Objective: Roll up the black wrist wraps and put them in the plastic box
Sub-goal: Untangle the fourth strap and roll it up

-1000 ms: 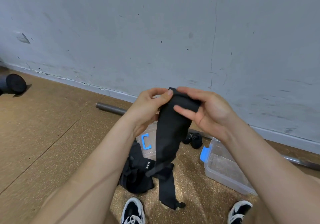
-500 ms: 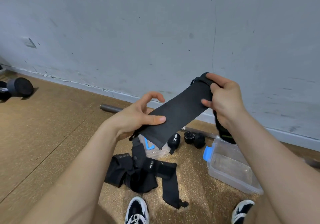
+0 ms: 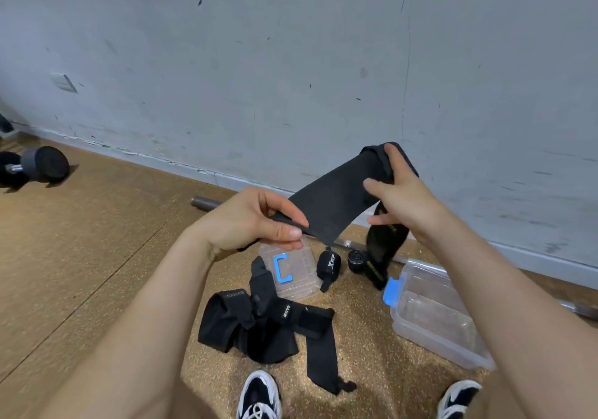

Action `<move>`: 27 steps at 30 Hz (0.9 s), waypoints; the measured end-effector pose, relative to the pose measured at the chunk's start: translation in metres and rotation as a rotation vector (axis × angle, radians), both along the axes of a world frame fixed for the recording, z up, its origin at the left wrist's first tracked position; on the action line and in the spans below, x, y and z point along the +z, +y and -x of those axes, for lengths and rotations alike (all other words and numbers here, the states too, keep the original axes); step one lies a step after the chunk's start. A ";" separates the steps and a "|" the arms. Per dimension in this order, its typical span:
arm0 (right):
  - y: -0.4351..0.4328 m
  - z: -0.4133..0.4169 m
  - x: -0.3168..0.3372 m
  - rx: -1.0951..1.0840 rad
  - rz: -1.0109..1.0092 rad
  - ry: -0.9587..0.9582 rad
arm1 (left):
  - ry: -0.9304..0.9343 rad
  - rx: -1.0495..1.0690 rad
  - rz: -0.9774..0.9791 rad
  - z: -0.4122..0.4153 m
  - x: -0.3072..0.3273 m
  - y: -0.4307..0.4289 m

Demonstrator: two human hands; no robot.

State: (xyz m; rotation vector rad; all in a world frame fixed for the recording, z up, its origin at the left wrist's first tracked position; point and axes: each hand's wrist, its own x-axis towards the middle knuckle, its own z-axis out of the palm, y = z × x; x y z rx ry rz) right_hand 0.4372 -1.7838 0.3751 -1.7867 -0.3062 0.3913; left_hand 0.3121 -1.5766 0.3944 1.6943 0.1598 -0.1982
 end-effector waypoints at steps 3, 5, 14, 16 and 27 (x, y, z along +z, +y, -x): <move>0.000 0.002 -0.006 0.109 0.083 0.050 | -0.029 0.069 0.053 -0.001 0.000 -0.002; 0.004 0.005 -0.008 0.166 -0.046 0.150 | -0.068 0.102 0.067 -0.002 -0.003 -0.007; 0.016 0.017 -0.014 0.357 -0.294 0.290 | -0.244 0.273 -0.036 -0.012 -0.005 -0.029; 0.018 0.020 -0.016 0.358 -0.321 0.306 | -0.288 0.303 -0.066 -0.014 -0.005 -0.033; 0.019 0.024 -0.012 0.184 -0.412 0.101 | -0.337 0.352 -0.166 -0.020 -0.006 -0.044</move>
